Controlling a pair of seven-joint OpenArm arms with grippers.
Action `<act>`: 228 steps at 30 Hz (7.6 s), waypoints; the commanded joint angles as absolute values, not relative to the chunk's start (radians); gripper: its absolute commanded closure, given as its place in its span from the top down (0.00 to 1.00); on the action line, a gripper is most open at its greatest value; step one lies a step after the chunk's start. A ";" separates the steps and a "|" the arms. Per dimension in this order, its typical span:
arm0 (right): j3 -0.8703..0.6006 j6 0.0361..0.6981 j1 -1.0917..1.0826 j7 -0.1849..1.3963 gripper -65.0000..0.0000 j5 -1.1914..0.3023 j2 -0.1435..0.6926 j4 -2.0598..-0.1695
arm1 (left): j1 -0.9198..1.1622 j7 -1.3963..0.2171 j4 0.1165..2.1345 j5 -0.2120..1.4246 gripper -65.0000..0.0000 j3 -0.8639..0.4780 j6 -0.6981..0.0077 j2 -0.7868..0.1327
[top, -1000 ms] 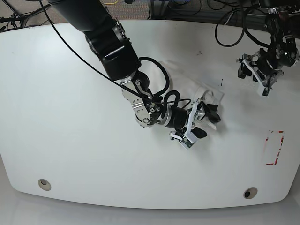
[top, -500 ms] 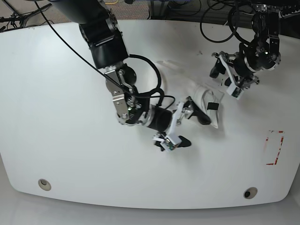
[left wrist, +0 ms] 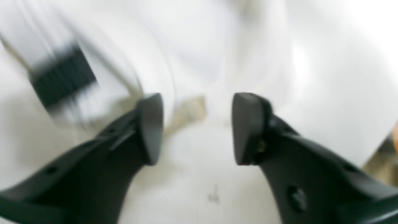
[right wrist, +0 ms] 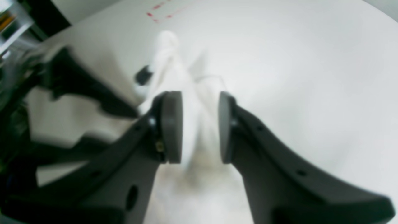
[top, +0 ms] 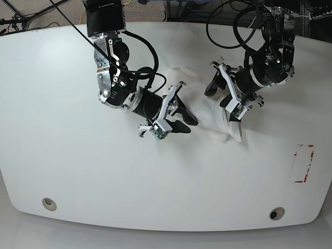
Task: Fold the T-shirt properly
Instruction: 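Press the shirt flat with both grippers, then withdraw the right gripper, then grasp the folded shirt with the left gripper and lift it, then carry the shirt with the left gripper toward the red taped rectangle, then move the held shirt with the left gripper over the table edge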
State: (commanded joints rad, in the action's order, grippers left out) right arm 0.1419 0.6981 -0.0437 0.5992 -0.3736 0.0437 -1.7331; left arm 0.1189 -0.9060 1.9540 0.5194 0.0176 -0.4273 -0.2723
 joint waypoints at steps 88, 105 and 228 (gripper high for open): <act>-0.265 0.698 0.093 0.730 0.18 -0.302 0.093 -1.939 | 0.105 -0.389 1.776 0.113 0.57 0.366 0.406 -0.015; -0.260 0.698 0.099 0.730 0.18 -0.303 0.090 -1.939 | 0.120 -0.320 1.449 -0.015 0.58 0.456 0.558 0.048; -0.259 0.698 0.148 0.730 0.18 -0.390 0.085 -1.943 | 0.176 -0.243 1.125 -0.076 0.58 -0.355 -0.377 -0.619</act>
